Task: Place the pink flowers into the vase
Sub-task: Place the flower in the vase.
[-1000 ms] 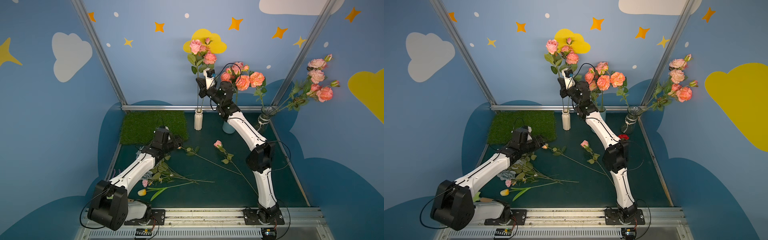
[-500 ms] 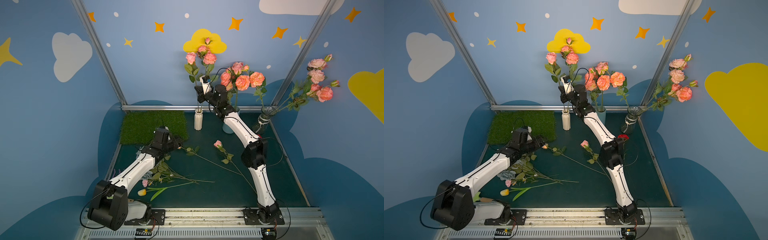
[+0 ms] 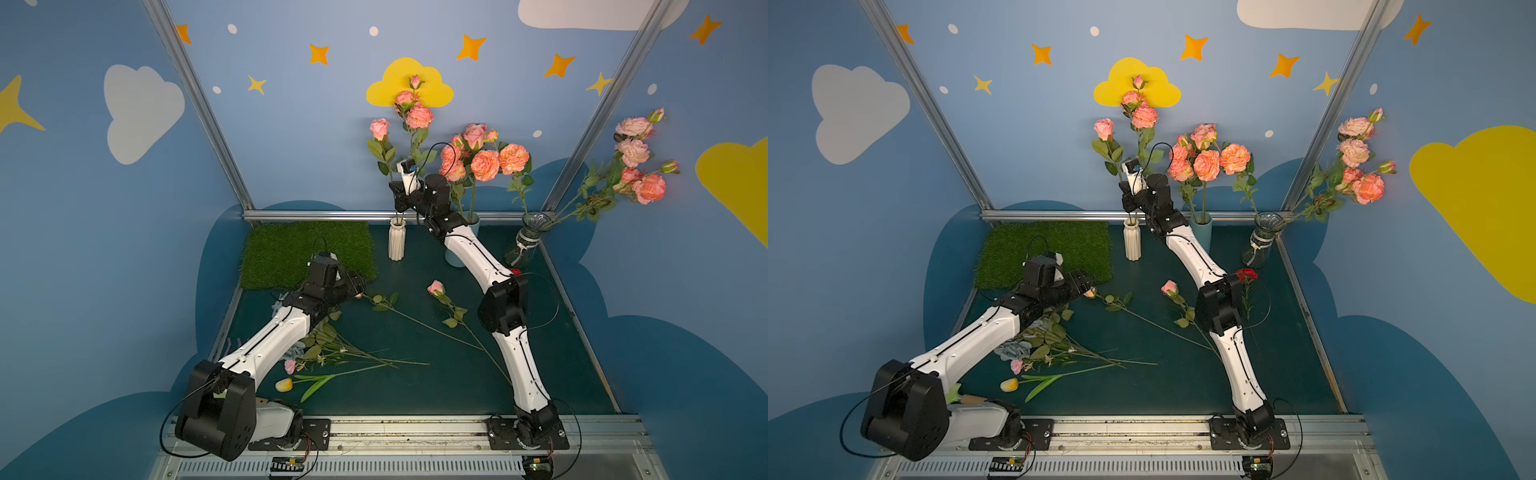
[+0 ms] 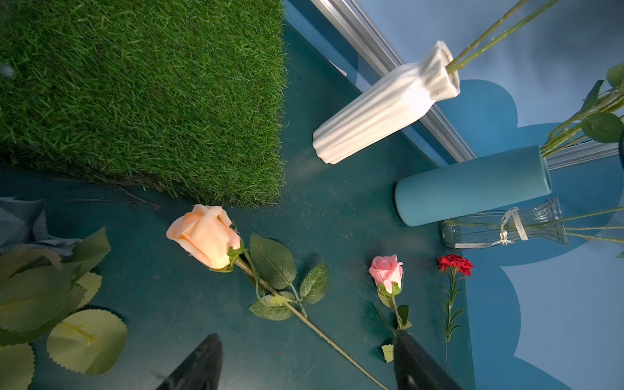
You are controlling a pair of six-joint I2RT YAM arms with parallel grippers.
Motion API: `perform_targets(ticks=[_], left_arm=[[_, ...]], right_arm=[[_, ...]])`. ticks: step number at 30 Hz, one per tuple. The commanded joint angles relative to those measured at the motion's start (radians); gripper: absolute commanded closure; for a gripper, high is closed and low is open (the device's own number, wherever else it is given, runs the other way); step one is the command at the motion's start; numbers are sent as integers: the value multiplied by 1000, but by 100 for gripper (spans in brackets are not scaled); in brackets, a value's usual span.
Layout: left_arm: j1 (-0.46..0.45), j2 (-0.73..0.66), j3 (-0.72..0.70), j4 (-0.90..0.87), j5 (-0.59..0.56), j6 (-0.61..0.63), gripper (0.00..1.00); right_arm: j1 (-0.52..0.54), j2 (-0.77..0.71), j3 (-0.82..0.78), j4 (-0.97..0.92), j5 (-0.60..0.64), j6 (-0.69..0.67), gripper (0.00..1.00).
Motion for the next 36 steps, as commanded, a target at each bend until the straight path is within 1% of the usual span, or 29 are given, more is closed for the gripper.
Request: perform_targets(ticks=[1,5,7,11,20,27,36], left_arm=[[3,4,-11,4,9,10,19],[3,3,-9,1,8,8,19],[3,1,-9,0,8,7,19],[3,-8,-11,-6,8,5,19],[2,-43,-18,-28,-6,2,19],[-7,-58,-11,-44,-14,14,19],[-40,-95,17,-95,-46,27,19]], right_arm=[[-7,10,33,-20,-12,-5,90],[-8,-3,18,-24,-14,1,77],[-8,-21,-7,-10,-14,7,72],[-7,-54,-41,2,-17,16,67],[-3,-114,-110,18,-12,29,63],[5,-203,-235,53,6,37,61],[11,-308,-349,61,12,44,60]])
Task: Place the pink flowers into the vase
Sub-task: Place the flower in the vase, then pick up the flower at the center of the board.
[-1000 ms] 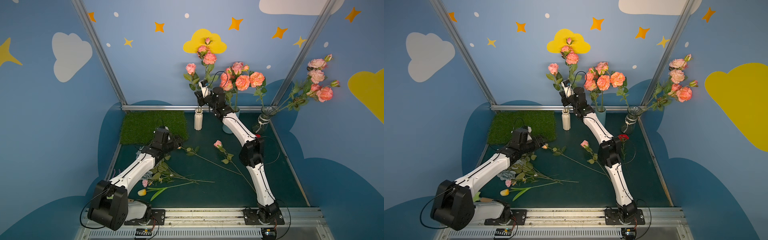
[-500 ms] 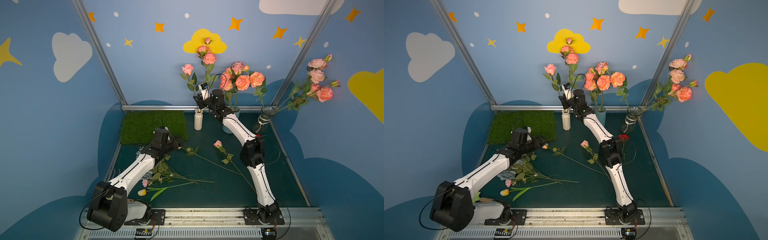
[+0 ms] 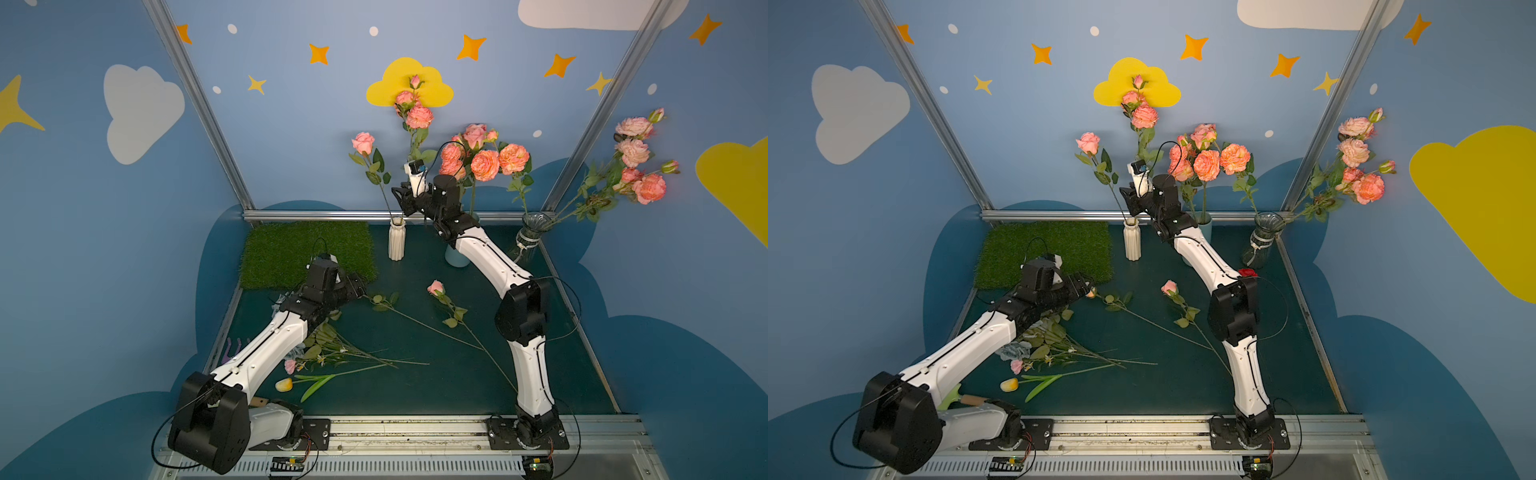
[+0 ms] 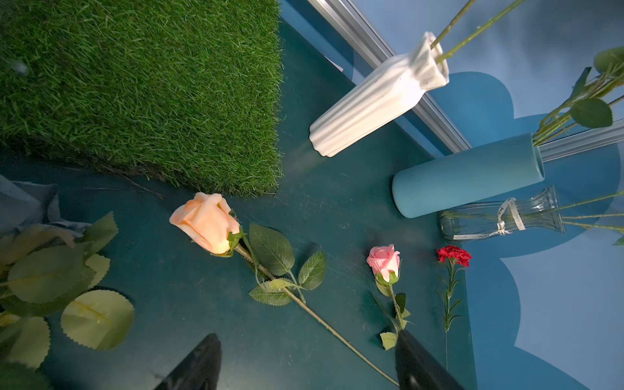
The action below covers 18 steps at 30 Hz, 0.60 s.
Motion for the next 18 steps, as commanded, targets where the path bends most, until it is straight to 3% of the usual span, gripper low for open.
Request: perform_targets(ticks=[1,8,18], left_arm=[[-12,-32,27,-38,-24,21,19],[-36,-57,48,-87,-58,34,19],[-82,-102,120,-272,-212,52,20]], right_arm=[[7,-62,-35,28,7,11,60],[22,-134,-119,10,22,18,60],[69,-296,-270,-253,111,83,61]])
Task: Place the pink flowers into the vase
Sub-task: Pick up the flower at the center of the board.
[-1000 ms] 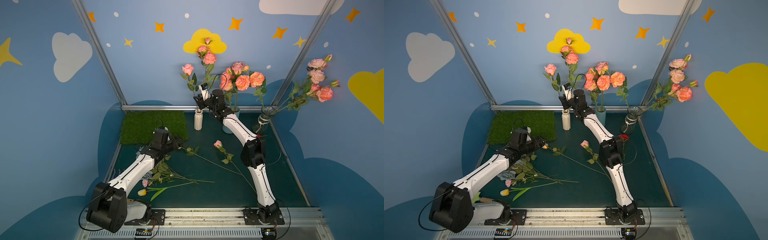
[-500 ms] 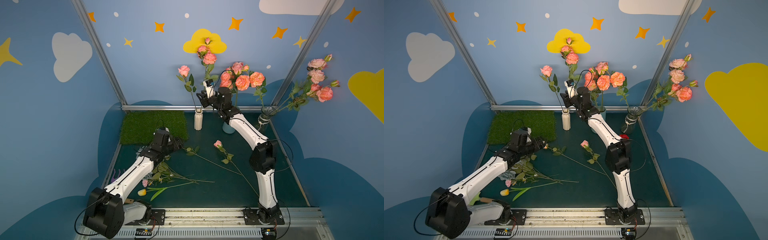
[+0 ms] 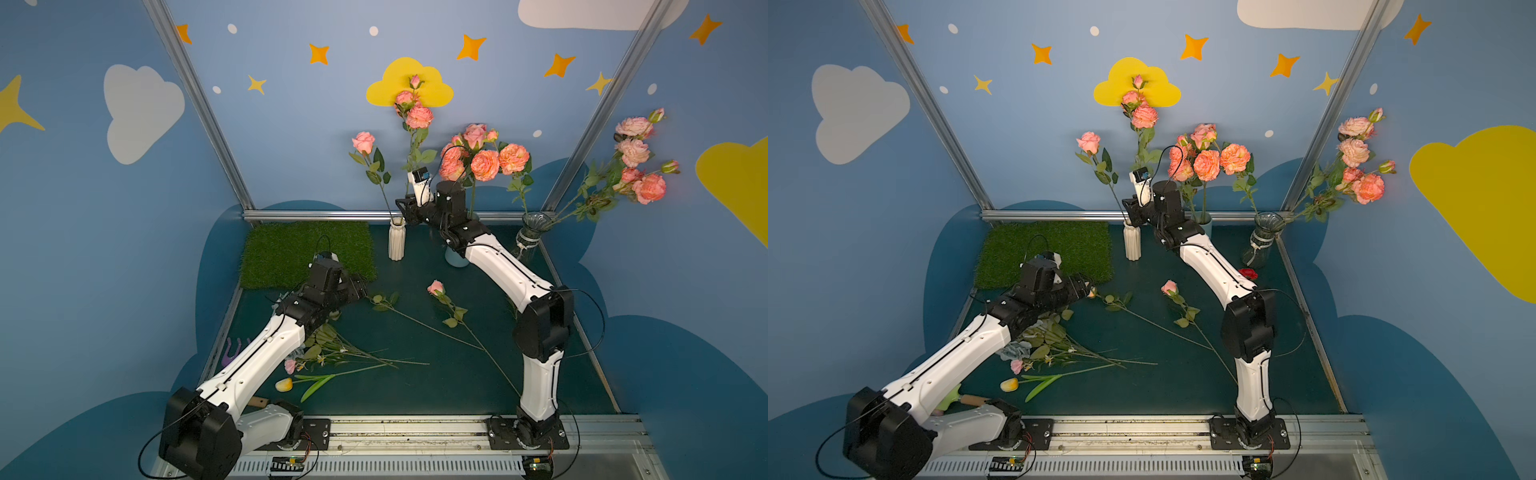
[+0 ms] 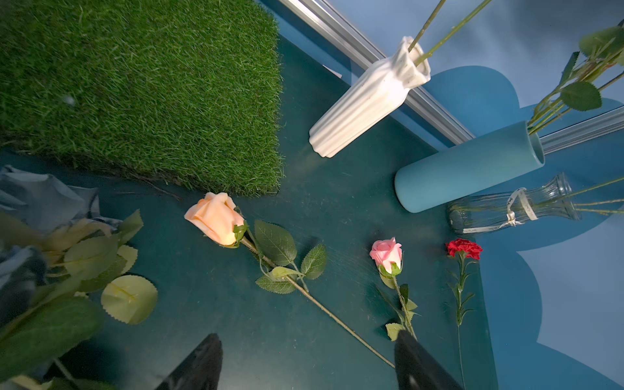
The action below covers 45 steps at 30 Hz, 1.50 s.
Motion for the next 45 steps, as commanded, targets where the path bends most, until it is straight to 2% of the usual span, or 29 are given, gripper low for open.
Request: perform_targets(ticks=[1,5,11,14,19,25,27,31,34,45], left_arm=[[-17,-38,47,-119,-101,23,20],[-18,-84,64,-202,-162,9,20],[-2,-148,147,-344,-240,4,19],[41,-185,194,-405,-253,9,19],[147,-226,264,-484,-220,21,19],[326,-249,299,-529,-98,44,18],[404,-244,298,-524,-19,52,18],[599,-215,263,-469,232,48,18],[692,-209,228,-433,366,37,18],[781,-203,166,-393,450,48,18]], right_arm=[[24,-90,-52,-127,32,37,61],[55,-175,-172,-216,-17,77,62],[148,-317,-423,-206,-83,128,61],[203,-329,-461,-225,-107,137,60],[276,-253,-446,-298,-146,139,60],[389,-158,-457,-313,-193,159,60],[412,-124,-441,-317,-228,163,60],[446,-48,-373,-368,-292,152,57],[468,0,-342,-371,-318,148,54],[481,200,-187,-422,-321,113,49]])
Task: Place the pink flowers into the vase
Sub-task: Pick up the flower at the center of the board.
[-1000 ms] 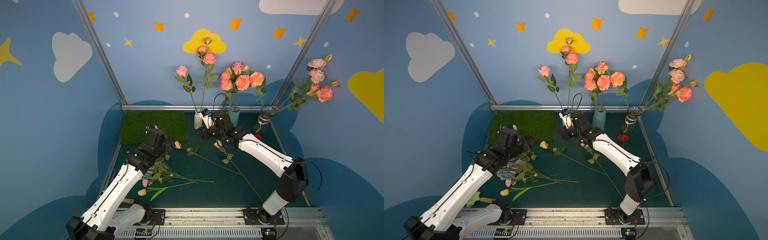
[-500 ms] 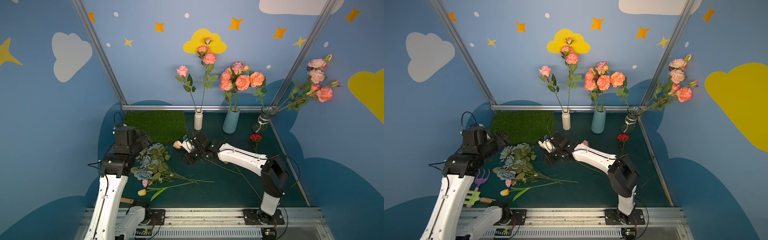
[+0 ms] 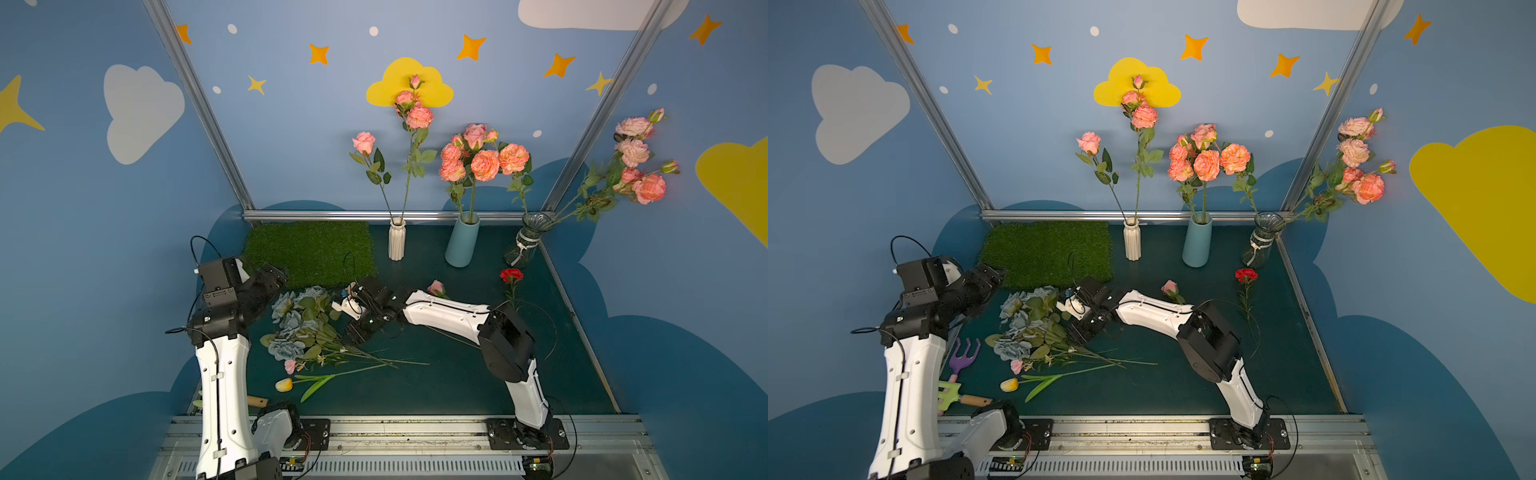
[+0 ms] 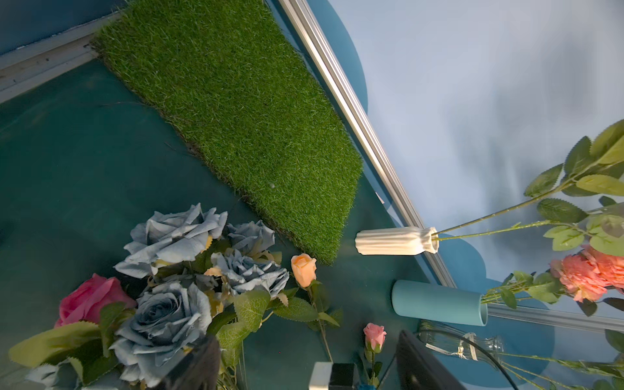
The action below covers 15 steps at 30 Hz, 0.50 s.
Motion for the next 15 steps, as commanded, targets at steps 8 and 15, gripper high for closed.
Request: perform_targets(ticks=[8,15], left_arm=[[57,3,-38,30,91,35,18],[87,2,-48,36,114,43,18]], right_arm=[[4,173,210,-110,-18,-54,49],[5,254,291,-146,-53,-73,50]])
